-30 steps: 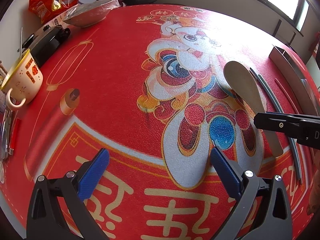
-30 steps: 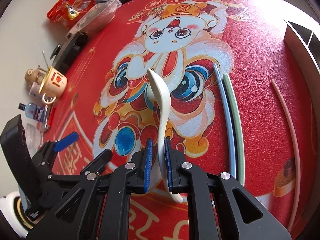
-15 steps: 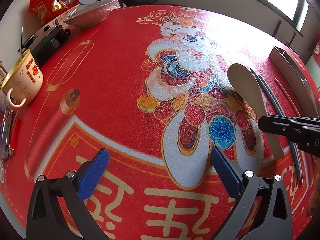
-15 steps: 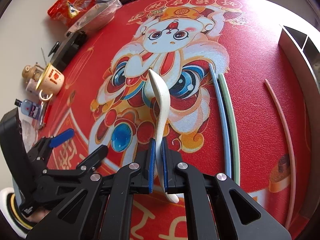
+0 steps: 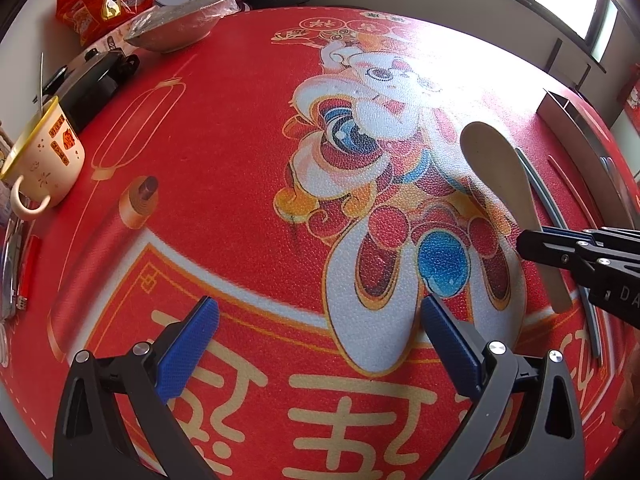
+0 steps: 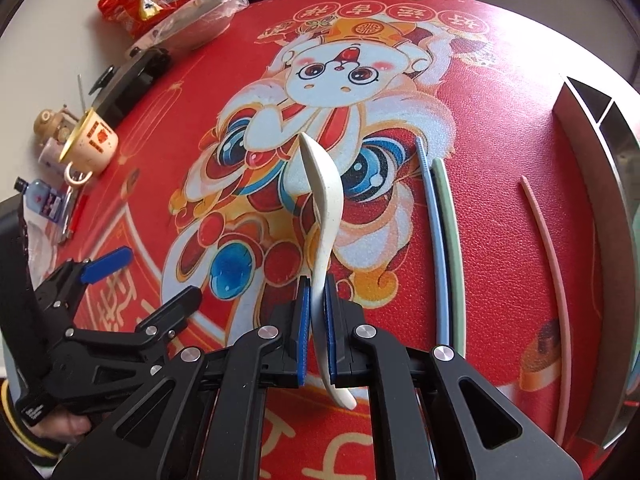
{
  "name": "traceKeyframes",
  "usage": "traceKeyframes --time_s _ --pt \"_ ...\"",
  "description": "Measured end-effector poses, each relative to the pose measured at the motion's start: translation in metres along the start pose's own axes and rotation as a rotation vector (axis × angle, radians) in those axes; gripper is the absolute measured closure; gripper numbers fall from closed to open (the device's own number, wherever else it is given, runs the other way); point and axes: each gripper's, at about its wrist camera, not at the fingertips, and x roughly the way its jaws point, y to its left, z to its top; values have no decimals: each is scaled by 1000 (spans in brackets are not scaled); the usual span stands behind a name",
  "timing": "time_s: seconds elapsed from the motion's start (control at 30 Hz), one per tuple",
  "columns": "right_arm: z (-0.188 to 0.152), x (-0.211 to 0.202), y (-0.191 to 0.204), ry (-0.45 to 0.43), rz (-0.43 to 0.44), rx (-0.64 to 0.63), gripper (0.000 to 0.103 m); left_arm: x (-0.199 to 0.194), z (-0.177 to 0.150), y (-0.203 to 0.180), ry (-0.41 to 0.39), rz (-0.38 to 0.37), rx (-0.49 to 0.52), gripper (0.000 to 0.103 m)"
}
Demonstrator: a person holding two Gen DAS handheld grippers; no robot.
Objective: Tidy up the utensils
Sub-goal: 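Lift the cream spoon with the right gripper toward the steel tray, then grasp the blue chopstick with the left gripper while the right carries the cream spoon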
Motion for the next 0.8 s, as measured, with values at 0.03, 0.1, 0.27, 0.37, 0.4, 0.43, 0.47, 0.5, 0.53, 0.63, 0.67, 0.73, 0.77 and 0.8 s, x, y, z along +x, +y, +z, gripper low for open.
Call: traceKeyframes --time_s 0.03,0.1,0.27,0.37,0.4,0.43,0.47,0.5,0.53,0.63,0.67,0.73,0.77,0.8 --pt "-1 -4 -2 -14 10 11 96 0 0 0 4 0 -2 5" --pt "-3 -16 -7 -48 34 35 96 -1 0 2 7 -4 -17 7" --pt "-11 -55 -24 -148 48 78 96 -10 7 -2 5 -45 -50 25" --pt "-18 -78 -42 -200 19 103 96 -18 13 -18 -7 -84 -43 31" --pt "-20 -85 -49 -214 12 114 96 -21 14 -25 -10 -103 -38 32" --pt "-23 -91 -55 -225 6 125 96 -23 16 -34 -9 -125 -30 33" --pt "-26 -97 -62 -234 1 134 96 -25 16 -44 -9 -146 -21 36" --pt "-28 -102 -68 -239 -1 141 96 -28 17 -54 -9 -166 -9 37" --pt "-31 -107 -75 -243 -3 147 96 -30 18 -65 -8 -187 3 41" --pt "-40 -117 -93 -246 -2 152 96 -32 19 -95 6 -237 23 49" --pt "-42 -120 -98 -247 -1 152 96 -31 20 -104 14 -251 20 54" --pt "-47 -127 -109 -252 5 149 96 -28 21 -117 30 -269 0 60" --pt "-50 -131 -114 -255 10 146 96 -26 23 -122 38 -273 -15 64" --pt "-52 -134 -119 -259 14 144 96 -24 24 -126 45 -265 -34 65"
